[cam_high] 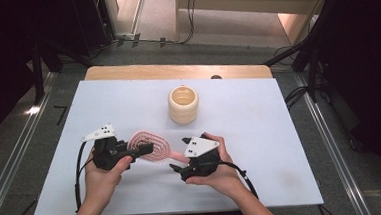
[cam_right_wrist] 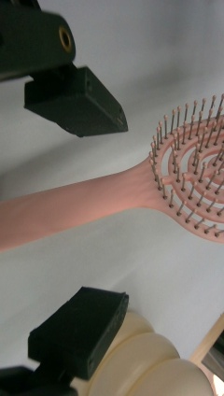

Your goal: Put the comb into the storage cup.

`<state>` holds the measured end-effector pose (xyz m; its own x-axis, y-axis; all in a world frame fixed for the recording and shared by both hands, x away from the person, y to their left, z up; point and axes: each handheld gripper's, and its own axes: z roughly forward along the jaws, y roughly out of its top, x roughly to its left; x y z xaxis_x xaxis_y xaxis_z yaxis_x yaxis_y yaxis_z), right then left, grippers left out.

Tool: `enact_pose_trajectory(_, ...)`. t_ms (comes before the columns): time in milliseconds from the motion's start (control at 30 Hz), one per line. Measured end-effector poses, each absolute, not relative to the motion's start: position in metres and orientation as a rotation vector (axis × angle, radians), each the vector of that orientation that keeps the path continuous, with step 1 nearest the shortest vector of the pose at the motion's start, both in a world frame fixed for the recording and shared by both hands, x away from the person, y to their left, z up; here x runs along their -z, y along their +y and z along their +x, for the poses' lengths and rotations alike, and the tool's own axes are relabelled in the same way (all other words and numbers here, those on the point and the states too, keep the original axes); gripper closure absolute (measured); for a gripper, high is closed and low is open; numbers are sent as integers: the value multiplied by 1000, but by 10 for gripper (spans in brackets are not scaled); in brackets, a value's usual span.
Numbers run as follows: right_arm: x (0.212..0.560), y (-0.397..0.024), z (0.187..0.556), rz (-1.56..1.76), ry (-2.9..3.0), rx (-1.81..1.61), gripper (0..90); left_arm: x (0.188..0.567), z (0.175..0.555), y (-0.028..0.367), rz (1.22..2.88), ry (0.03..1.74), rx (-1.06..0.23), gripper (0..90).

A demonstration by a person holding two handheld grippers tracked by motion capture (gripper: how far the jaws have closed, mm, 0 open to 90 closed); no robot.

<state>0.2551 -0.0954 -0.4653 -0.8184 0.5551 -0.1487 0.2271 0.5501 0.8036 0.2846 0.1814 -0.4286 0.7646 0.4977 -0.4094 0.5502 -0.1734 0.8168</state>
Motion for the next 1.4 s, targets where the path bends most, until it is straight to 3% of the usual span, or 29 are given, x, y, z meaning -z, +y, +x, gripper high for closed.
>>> enact_pose_trajectory(133,465,-94,253,637,2382,-1140,218,423,288,177,1826,810,50,666)
enact_pose_trajectory(533,468,-85,252,595,2325,-1056,507,416,292,163,1874,806,30,666)
enact_pose_trajectory(867,469,-82,252,613,2329,-991,611,410,292,159,1898,793,10,666)
enact_pose_trajectory(1300,469,-81,249,537,2310,-968,678,410,294,159,1864,775,38,650)
enact_pose_trajectory(1367,467,-84,248,535,2293,-990,679,410,295,160,1849,772,43,593)
enact_pose_trajectory(1400,466,-84,247,533,2276,-993,680,408,294,163,1802,772,49,519)
